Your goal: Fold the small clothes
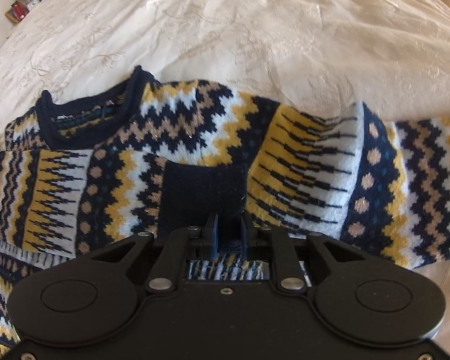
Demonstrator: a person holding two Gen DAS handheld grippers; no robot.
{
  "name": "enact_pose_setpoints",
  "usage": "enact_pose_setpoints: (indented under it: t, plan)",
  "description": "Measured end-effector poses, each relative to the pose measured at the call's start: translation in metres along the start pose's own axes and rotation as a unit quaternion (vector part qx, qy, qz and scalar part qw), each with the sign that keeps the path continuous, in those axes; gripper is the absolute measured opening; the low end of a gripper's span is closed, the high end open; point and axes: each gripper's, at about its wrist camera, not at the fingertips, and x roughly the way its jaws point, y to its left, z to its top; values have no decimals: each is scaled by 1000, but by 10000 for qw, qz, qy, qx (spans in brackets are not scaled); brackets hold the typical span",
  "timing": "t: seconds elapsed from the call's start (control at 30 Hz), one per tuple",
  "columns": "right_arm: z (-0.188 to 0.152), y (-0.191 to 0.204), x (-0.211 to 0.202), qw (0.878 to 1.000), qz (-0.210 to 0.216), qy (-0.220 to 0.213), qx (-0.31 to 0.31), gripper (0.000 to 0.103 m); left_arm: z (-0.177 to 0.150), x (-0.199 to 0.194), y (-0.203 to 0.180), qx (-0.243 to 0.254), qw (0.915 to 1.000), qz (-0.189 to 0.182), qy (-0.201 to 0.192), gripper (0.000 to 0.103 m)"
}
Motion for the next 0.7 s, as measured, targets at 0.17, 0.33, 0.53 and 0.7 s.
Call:
enact_pose_setpoints:
  t: [0.17, 0.33, 0.53, 0.7]
  plan:
    - [-6, -4, -5, 9999, -18, -131, 57, 45, 0, 2, -6, 249, 9995, -208, 9, 68]
    - [-18, -9, -33, 9990, 72, -399, 182, 59, 0, -8, -11, 316, 9986, -417, 55, 80]
    - [-40, -8, -71, 9970, 259, -682, 273, 72, -16, -43, -12, 75, 9977, -668, -24, 82]
    - [-63, -3, -96, 9960, 353, -745, 334, 77, -40, -88, -16, 228, 9972, -653, -297, 82]
